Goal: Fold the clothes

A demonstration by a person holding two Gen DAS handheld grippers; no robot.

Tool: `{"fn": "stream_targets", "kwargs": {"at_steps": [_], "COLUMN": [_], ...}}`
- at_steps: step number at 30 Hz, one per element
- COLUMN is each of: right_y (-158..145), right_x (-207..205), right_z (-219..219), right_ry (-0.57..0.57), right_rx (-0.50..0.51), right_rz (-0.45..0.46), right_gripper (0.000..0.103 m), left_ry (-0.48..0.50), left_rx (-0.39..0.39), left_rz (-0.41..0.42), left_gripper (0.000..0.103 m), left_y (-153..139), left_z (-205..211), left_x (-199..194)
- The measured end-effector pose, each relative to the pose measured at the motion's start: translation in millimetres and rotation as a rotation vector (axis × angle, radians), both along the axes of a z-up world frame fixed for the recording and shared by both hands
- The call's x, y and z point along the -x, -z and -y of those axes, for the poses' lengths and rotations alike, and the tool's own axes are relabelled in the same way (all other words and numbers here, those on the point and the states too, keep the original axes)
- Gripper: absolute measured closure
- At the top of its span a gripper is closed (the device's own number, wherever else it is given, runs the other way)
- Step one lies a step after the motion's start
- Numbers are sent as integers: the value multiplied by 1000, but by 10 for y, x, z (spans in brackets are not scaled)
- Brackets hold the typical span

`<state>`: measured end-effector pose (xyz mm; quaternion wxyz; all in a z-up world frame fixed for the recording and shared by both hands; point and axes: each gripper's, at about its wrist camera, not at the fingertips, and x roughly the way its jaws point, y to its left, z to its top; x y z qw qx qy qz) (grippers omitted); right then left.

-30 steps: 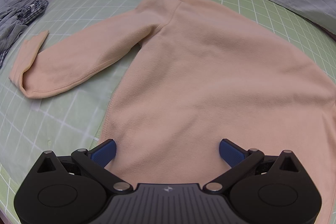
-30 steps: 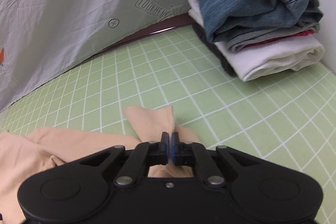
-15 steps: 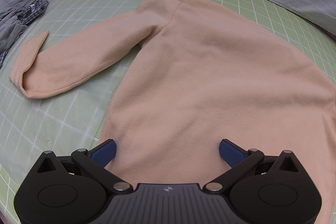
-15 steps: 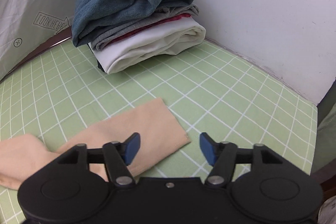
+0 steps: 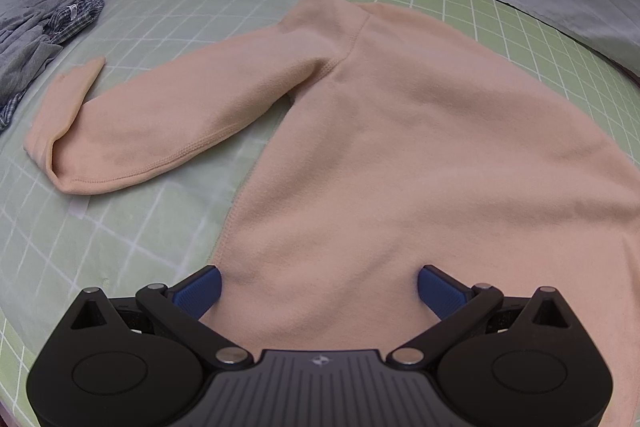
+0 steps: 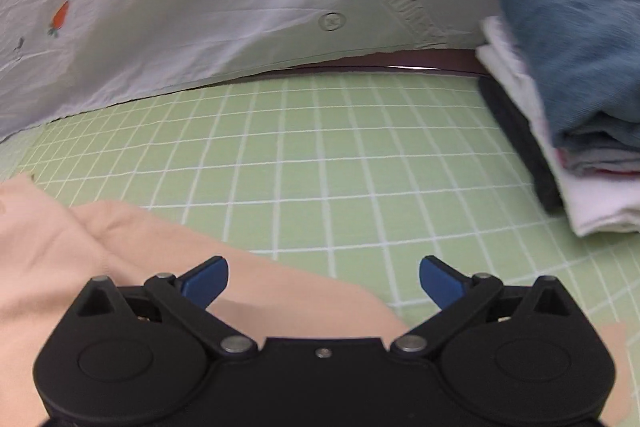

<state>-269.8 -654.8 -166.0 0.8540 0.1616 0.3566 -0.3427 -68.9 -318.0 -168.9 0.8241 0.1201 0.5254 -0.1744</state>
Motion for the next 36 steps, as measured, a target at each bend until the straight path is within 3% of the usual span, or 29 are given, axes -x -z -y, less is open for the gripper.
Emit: {"fn": "stream_targets", "kwargs": {"at_steps": [8,13,16,22,24,26,29,30,34,36], "right_y": [202,248,232,175,161,149,122,98,104,140], "right_x": [-984,-1178,-1193,-1221,-1250,-1279,-1301,-1299,-1248,-1230], "right_z": [-254,-353,-363,-417,-413,-394,-262,-134,186,82], "right_ry": [-258,-359,-420,-602,-642,-647,-552,-499,-387,-390], "right_rx": [-13,-32,-28,-23,-32,3,200,217,97,150], "right_rz": [-19,-19,-13,-3,3,2,-39,-33,14,-28], "right_gripper": [0,2,10,56,83,96,97,97,95,79], "left_ry": [-22,-26,-27,-41,-43,-42,-39,-38,-38,-40], "left_rx": [1,-3,-3,0,0,1,2,3,5,6], "left_rz": [9,1,1,12,13,13,15,17,21,23], "left_gripper": [0,0,0,0,0,0,0,0,0,0], "left_y": [3,-2,-3,10,11,13,14,15,18,19], "left_z": [28,58,92,146,152,147,145,145,149,153], "left_x": [4,-46,-85,-134,-139,-138,-131,-131,-138,-138]}}
